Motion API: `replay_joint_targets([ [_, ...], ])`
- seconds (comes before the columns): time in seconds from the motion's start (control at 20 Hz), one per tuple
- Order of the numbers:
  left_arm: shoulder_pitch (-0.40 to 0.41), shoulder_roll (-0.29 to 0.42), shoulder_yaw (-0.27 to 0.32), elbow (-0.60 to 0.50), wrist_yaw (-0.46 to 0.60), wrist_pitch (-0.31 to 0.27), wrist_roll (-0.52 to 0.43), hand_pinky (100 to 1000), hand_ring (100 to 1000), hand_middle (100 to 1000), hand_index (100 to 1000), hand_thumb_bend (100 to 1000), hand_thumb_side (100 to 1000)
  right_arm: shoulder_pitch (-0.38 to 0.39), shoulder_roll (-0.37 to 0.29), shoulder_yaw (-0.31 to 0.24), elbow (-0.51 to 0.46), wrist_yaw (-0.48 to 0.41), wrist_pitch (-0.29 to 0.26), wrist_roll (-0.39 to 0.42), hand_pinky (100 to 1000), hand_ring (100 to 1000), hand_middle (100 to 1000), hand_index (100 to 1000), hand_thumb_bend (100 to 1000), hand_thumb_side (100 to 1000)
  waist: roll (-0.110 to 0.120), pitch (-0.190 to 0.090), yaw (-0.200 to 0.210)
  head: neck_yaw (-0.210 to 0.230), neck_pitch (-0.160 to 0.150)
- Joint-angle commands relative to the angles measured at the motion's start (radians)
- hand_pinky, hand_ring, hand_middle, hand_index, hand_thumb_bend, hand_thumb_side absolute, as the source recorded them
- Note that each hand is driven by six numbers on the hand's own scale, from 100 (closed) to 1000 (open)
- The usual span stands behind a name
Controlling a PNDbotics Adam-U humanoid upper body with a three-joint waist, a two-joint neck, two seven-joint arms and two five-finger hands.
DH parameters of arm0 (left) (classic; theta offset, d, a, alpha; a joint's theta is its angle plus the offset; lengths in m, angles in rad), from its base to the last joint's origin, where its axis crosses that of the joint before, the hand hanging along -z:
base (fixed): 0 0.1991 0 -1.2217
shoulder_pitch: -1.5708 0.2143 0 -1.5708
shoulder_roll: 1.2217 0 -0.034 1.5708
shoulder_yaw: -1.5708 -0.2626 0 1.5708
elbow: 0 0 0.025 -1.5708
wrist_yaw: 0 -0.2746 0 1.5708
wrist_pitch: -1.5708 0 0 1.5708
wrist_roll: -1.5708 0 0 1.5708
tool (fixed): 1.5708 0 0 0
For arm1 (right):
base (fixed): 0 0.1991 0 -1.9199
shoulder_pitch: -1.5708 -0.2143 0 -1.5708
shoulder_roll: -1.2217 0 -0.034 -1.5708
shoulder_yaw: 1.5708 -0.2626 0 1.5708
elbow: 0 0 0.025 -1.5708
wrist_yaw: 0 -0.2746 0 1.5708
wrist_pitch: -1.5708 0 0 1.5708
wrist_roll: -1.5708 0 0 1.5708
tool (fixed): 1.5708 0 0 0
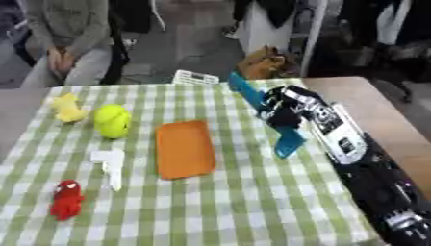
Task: Pick up objects on the table and place them in the box.
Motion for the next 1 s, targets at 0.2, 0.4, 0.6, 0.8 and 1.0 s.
replay_joint_targets([
  [0.2,-0.011,0.015,-0.004,-0.008,0.006,-0.001,-0.006,539,675,727,842,195,848,-0.058,0.017,0.003,0.037,0.041,-0.020,0.007,100,429,491,754,100,100,-0.015,-0.007,0.004,-0.008,0.002],
  [0.4,-0.012,0.015,-0.004,-0.008,0.007,-0.001,-0.007,539,675,727,842,195,848,-0.076,0.033,0.005,0.062,0.059,-0.033,0.010,100,429,492,754,100,100,-0.015,-0.007,0.005,-0.011,0.001],
  [0.6,-0.013,0.013,-0.007,-0.008,0.008,-0.001,-0.010,539,675,727,842,195,848,-0.097,0.056,0.009,0.089,0.079,-0.047,0.011,100,429,494,754,100,100,-0.014,-0.008,0.010,-0.018,0.001],
  [0.8,-0.014,0.012,-0.008,-0.008,0.009,-0.002,-0.011,539,675,727,842,194,848,-0.109,0.071,0.008,0.115,0.098,-0.060,0.009,100,429,494,754,100,100,-0.014,-0.008,0.014,-0.021,0.002],
  [1.0,-0.015,0.009,-0.012,-0.007,0.011,-0.002,-0.014,539,675,728,842,194,848,-0.131,0.092,0.010,0.140,0.122,-0.073,0.005,100,421,489,756,100,100,-0.014,-0.008,0.021,-0.027,0.002],
])
